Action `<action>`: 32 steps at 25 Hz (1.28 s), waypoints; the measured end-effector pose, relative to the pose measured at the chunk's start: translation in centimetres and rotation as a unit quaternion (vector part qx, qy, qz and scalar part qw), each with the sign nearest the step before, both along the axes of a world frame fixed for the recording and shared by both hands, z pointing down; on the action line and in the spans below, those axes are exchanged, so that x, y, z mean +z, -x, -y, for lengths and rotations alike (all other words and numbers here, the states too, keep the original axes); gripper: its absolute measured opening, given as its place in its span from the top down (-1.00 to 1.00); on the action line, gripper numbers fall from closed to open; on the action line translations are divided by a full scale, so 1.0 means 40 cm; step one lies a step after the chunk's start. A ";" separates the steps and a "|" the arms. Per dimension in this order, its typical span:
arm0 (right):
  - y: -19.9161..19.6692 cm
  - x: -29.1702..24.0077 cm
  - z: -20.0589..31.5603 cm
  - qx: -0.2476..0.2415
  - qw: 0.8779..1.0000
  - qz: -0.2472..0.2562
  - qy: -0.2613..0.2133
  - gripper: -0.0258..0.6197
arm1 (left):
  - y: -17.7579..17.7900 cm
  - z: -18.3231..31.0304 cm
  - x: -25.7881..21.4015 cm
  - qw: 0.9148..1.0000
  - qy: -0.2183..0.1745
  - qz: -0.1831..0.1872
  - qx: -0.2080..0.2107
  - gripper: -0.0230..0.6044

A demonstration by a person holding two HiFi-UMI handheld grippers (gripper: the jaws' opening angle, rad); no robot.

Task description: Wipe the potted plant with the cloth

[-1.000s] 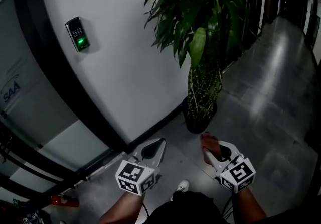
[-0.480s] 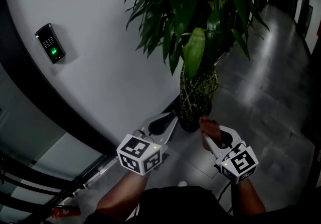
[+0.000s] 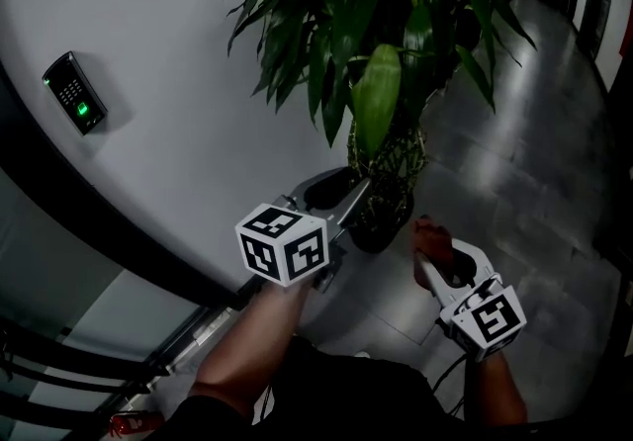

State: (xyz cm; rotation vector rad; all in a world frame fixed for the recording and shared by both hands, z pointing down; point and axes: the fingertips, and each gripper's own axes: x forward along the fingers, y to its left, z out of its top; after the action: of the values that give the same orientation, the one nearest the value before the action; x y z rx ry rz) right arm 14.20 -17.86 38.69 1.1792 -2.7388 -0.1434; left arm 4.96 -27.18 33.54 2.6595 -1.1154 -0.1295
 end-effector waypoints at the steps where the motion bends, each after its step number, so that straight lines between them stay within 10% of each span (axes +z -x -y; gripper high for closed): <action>1: -0.001 0.005 0.004 0.003 1.000 -0.002 0.000 0.70 | -0.001 0.012 -0.006 1.000 -0.004 -0.001 -0.001 0.44; 12: -0.002 0.021 0.062 0.044 0.999 0.004 0.000 0.70 | -0.043 0.093 -0.035 0.999 -0.007 -0.010 0.049 0.37; 24: 0.040 0.003 0.106 0.058 0.998 0.000 -0.006 0.70 | -0.063 0.078 -0.032 0.994 -0.005 -0.011 0.109 0.87; 32: 0.053 -0.087 0.150 0.061 0.991 -0.098 -0.074 0.70 | -0.044 0.069 -0.022 0.993 0.005 -0.011 0.115 0.87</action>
State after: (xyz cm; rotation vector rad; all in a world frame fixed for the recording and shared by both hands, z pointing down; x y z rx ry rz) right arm 12.06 -23.85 35.20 1.2914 -2.5151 -0.4294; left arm 6.72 -29.95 32.64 2.7471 -0.7930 -0.1090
